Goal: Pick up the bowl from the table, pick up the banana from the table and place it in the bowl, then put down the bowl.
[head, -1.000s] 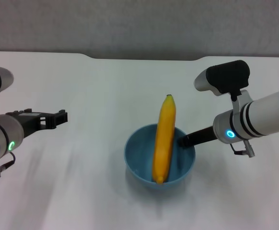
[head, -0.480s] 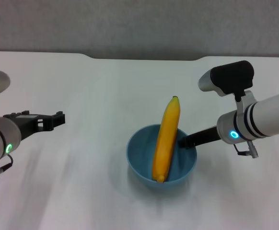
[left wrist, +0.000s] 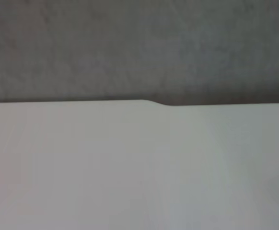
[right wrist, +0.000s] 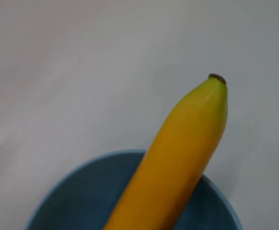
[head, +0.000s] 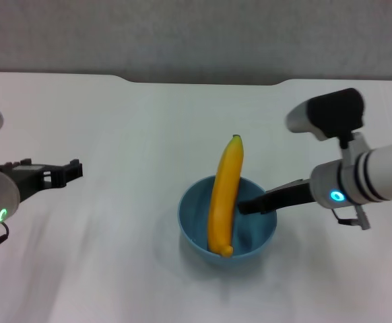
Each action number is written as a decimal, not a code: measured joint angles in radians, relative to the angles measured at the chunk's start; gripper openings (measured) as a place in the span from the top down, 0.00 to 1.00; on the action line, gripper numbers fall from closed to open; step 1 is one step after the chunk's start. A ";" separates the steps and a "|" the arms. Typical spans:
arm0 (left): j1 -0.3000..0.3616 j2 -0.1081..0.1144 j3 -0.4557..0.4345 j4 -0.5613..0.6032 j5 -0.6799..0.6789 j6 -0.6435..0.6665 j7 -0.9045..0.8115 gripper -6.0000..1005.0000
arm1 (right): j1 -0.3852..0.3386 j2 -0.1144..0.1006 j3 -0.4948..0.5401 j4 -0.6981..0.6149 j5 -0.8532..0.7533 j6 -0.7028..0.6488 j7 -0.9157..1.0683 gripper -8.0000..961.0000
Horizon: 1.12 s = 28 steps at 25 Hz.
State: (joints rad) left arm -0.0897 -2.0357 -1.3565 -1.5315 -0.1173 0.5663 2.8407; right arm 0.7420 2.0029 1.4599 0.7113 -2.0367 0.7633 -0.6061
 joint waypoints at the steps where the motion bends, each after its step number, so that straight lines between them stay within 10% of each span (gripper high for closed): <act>1: 0.009 0.000 0.001 -0.005 0.002 -0.013 0.000 0.11 | -0.036 -0.001 0.011 0.050 -0.021 0.007 0.002 0.54; 14: 0.095 -0.002 0.008 0.022 0.033 -0.227 0.000 0.11 | -0.412 0.003 0.118 0.522 -0.132 -0.114 -0.065 0.06; 28: 0.183 -0.003 0.085 0.366 0.053 -0.984 0.000 0.11 | -0.582 0.006 -0.184 0.473 0.357 -0.618 -0.632 0.07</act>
State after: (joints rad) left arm 0.0930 -2.0392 -1.2717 -1.1659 -0.0644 -0.4182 2.8410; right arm 0.1601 2.0090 1.2763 1.1843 -1.6799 0.1452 -1.2383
